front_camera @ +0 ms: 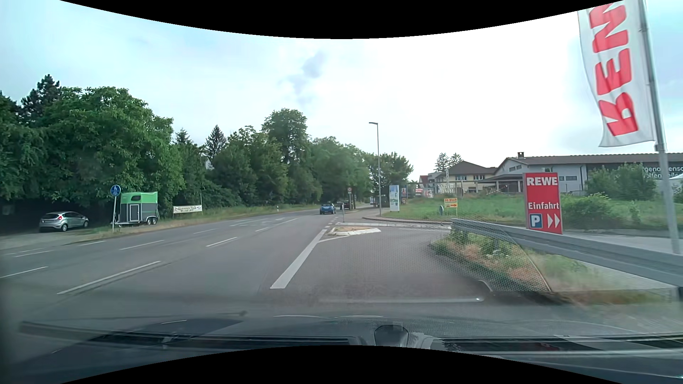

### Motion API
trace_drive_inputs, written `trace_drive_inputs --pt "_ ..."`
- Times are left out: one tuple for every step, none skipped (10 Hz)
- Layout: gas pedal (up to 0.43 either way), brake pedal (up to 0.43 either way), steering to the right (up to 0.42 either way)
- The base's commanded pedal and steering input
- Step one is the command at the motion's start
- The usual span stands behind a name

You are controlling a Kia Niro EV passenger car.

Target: Follow the waypoints while adhering to traffic rules and regulations

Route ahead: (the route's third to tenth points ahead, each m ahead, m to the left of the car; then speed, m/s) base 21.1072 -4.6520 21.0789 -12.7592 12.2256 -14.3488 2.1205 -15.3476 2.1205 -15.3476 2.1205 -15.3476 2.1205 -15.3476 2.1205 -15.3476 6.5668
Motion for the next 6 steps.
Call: trace_drive_inputs --pt "0.000 0.043 -0.033" --pt "0.000 0.061 -0.018" --pt "0.000 0.073 0.000" --pt "0.000 0.091 0.011" --pt "0.000 0.110 0.019" --pt "0.000 0.110 0.023"
